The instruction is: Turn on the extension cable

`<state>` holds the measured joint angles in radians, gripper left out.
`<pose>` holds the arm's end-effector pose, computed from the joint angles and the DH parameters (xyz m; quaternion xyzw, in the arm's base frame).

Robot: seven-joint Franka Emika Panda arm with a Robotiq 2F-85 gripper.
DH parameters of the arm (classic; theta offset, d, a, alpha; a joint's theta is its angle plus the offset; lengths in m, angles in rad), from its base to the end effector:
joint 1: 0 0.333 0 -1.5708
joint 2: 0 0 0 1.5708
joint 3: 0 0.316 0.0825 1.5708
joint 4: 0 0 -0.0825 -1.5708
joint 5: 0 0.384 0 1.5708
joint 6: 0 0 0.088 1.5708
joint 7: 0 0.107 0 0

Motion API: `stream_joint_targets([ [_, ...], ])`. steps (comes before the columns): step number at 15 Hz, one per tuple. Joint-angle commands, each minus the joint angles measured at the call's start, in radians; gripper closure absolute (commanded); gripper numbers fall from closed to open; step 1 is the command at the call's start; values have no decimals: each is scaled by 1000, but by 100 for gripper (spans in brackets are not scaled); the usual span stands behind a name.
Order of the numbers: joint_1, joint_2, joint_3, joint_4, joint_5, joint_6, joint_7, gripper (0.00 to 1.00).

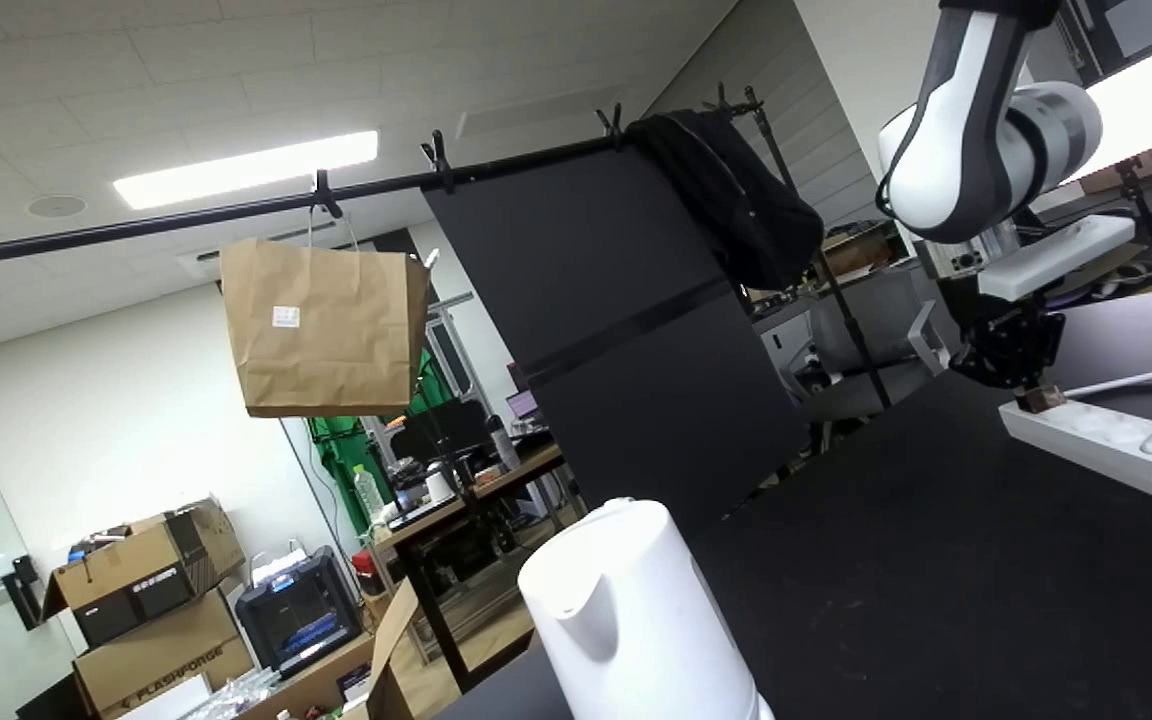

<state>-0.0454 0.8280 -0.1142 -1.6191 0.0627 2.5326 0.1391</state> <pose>0.6879 -0.1013 0.1476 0.9869 -0.1532 0.0455 0.0225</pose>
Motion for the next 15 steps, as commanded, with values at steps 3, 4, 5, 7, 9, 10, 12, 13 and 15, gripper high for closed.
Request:
stream_joint_targets([
  [3, 107, 11, -62, -27, -126, 10, 58, 100],
  [4, 132, 13, -81, -30, -159, 15, 71, 100],
  [5, 153, 14, -98, -32, -190, 17, 82, 100],
  [7, 184, 3, -123, -39, -236, 23, 103, 100],
  [9, 203, -34, -140, -53, -267, 29, 113, 100],
  [10, 208, -53, -146, -60, -276, 34, 114, 100],
  [12, 204, -105, -149, -76, -275, 57, 111, 100],
  [13, 192, -138, -141, -86, -263, 60, 98, 100],
  [15, 170, -196, -131, -100, -249, 70, 88, 100],
])
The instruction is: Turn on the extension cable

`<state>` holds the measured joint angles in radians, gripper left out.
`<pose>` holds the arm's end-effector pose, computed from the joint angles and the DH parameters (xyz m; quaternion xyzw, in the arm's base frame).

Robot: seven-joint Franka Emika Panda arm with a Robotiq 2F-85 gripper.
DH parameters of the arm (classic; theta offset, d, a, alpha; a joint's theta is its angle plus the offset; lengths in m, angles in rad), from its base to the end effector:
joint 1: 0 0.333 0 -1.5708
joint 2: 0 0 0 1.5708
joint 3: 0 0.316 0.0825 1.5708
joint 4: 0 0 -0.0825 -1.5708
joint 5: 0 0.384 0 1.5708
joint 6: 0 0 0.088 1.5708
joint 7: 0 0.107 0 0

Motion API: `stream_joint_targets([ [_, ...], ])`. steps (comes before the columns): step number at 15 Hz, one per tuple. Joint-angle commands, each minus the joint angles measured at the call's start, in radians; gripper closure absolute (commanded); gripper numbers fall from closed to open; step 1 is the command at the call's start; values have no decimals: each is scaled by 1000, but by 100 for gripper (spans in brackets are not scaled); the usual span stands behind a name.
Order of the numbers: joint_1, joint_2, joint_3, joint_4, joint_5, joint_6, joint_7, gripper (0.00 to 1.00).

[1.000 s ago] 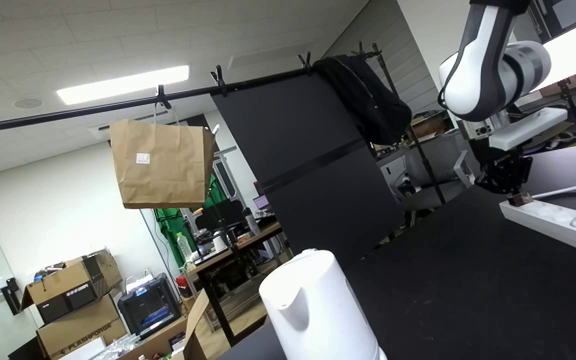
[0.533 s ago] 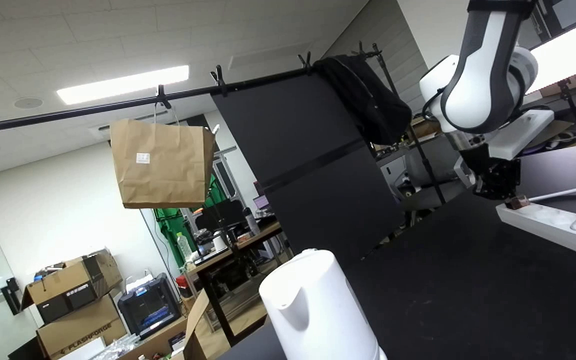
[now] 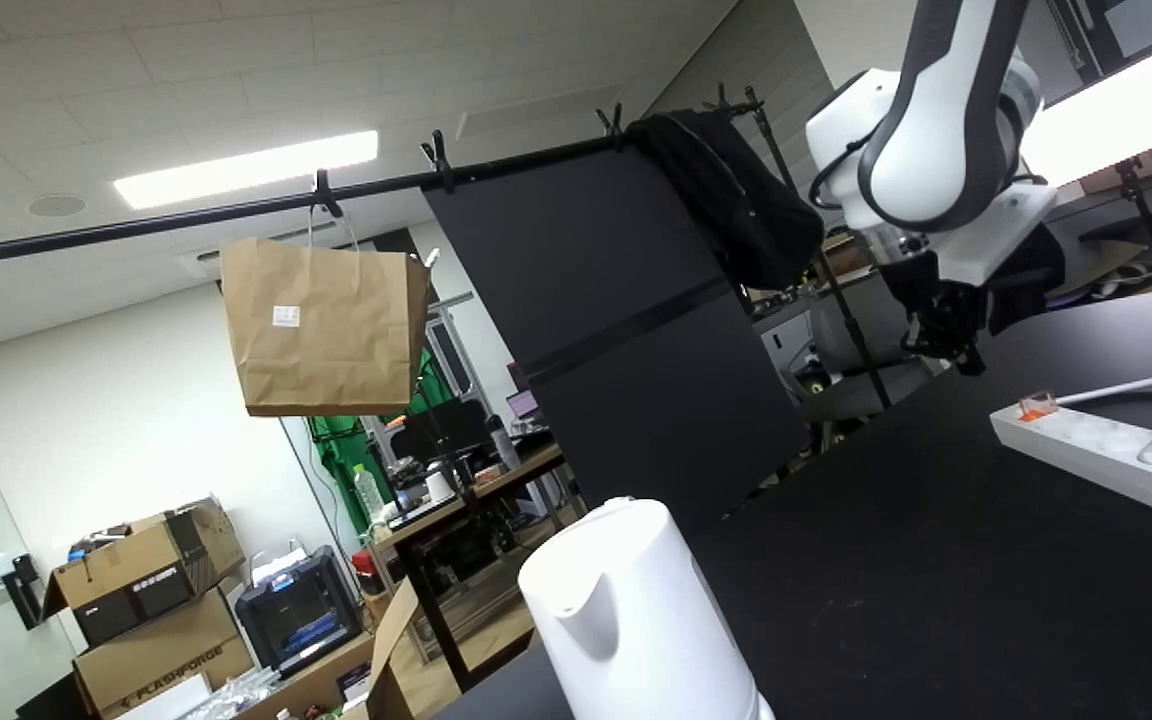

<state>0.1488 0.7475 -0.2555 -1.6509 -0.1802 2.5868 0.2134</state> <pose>0.7030 -0.0473 0.2058 0.9845 -0.0452 0.1070 0.1314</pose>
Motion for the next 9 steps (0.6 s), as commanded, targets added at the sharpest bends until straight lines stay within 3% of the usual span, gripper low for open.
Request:
stream_joint_targets([
  [1, -35, -142, 14, -73, -3, 15, 8, 100],
  [2, -46, -165, 16, -76, -2, 5, 6, 100],
  [3, -56, -183, 17, -78, -7, -2, -2, 74],
  [4, -69, -196, 21, -80, -1, -8, -1, 73],
  [9, -142, -228, 73, -71, 32, -106, -66, 40],
])
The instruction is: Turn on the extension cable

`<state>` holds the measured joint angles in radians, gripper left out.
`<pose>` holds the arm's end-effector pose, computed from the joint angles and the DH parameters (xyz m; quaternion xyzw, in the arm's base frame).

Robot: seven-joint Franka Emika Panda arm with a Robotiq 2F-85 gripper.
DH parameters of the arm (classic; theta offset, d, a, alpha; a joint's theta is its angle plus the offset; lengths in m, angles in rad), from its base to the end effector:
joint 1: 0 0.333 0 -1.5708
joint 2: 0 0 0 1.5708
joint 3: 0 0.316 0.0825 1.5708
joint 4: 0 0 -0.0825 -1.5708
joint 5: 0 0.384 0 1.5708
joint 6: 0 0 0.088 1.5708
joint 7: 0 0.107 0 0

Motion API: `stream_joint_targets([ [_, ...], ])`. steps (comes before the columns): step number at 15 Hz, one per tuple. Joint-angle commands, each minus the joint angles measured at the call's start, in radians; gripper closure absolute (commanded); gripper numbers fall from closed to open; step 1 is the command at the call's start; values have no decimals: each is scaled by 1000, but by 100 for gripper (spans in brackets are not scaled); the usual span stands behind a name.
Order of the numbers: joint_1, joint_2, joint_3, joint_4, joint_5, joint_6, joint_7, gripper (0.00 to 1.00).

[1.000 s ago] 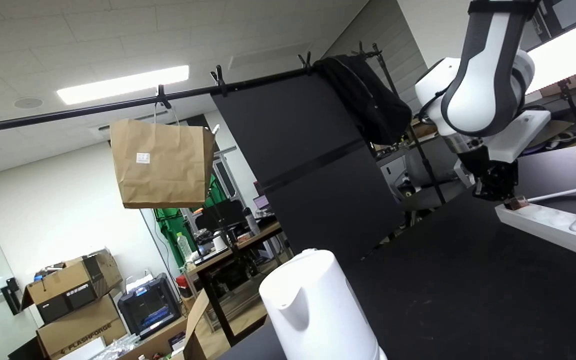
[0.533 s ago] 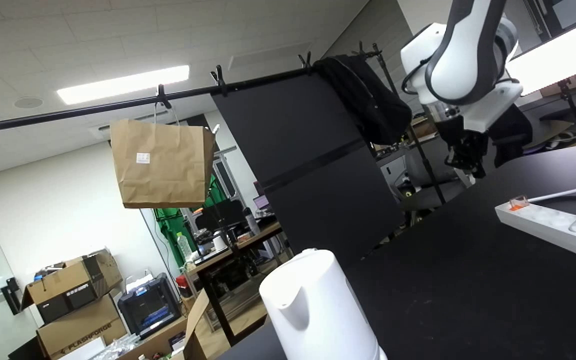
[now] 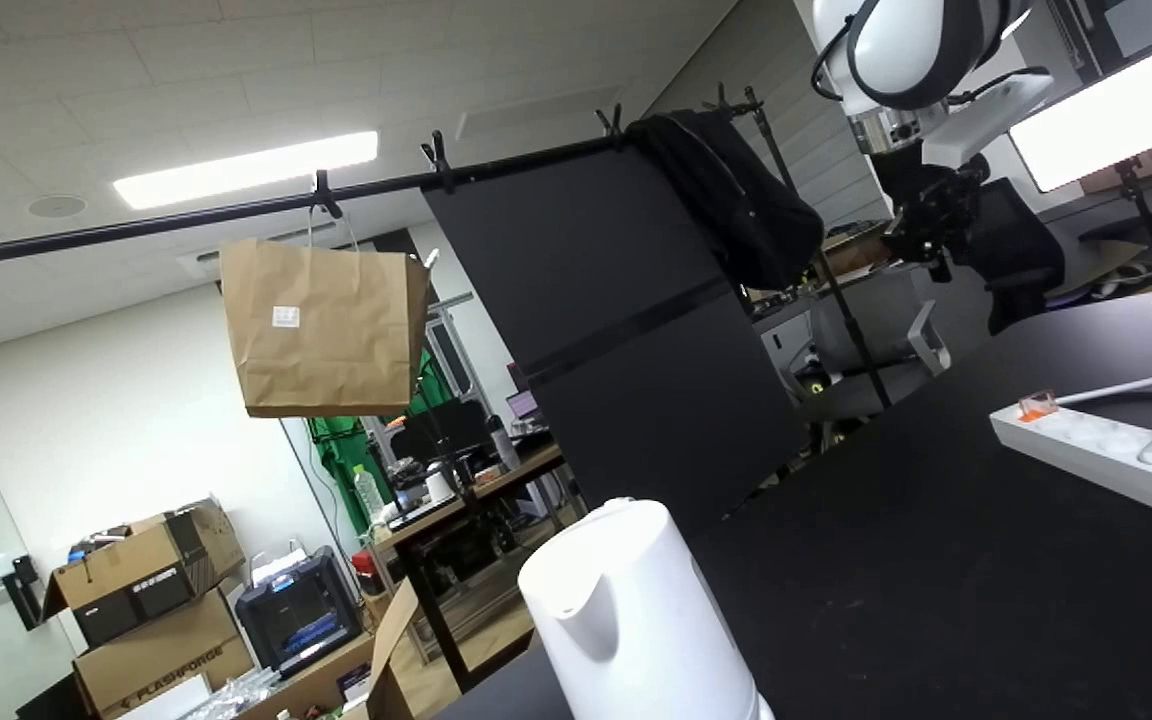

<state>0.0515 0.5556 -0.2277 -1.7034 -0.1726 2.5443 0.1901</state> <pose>0.6933 -0.1006 0.3078 0.9785 -0.0914 0.1461 0.1137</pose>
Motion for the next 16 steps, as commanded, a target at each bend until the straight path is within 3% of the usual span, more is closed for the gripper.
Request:
stream_joint_targets([
  [1, -59, -39, 61, -12, 34, -101, -68, 33],
  [6, -122, -42, 131, 24, 106, -309, -212, 1],
  [11, -140, -40, 145, 47, 125, -416, -251, 0],
  [12, -129, -31, 138, 30, 108, -369, -230, 0],
  [16, -133, -32, 140, 35, 110, -387, -238, 0],
])
